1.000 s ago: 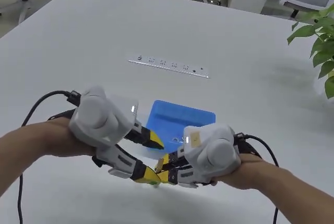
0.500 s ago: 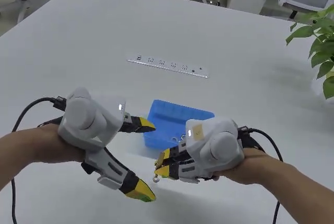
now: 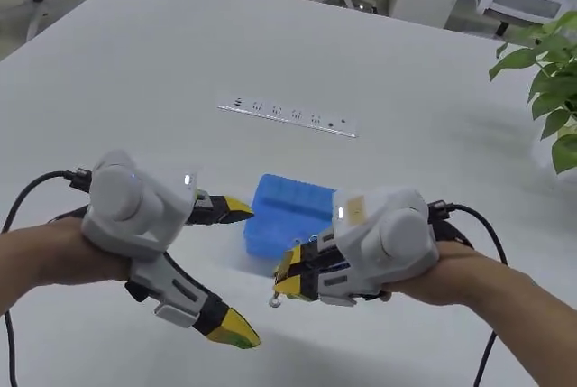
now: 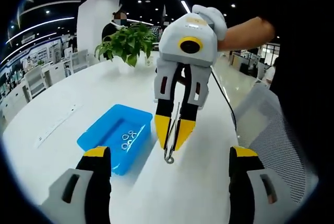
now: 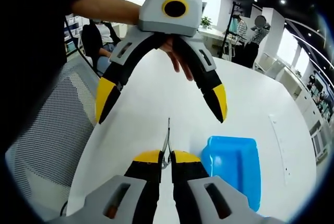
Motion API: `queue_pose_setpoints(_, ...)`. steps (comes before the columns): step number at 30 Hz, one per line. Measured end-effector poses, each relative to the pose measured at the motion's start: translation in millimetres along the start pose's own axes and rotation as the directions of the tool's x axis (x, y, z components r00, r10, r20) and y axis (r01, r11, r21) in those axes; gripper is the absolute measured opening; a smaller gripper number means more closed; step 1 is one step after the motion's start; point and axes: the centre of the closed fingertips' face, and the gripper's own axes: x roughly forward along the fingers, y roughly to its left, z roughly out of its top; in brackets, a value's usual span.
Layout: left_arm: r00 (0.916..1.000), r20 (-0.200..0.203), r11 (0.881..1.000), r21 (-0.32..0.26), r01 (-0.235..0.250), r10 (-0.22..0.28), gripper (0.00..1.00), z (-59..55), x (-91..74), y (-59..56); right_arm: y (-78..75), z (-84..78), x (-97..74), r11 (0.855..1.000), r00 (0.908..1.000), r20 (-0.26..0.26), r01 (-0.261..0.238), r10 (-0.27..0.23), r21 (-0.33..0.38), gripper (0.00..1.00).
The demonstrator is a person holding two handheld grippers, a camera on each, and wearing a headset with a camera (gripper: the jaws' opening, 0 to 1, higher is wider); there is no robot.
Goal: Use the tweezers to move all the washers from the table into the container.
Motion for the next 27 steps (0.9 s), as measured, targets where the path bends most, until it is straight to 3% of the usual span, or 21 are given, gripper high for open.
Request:
queue_pose_setpoints(11, 0.9992, 0.031, 1.0, -0.015, -0.025, 0.026, 0.99, 5.5, -5.9, 4.4, -7.2, 5.1, -19.7, 1.0, 1.0, -0.001, 0.004, -0.004, 0.015, 0.07)
queue_pose_setpoints(27, 0.998, 0.048, 0.999, -0.028, -0.04, 0.041, 0.99, 5.6, -11.3, 11.8, -38.5, 10.8, -40.0, 0.999, 0.9987, 0.008, 0.049, -0.049, 0.013, 0.07)
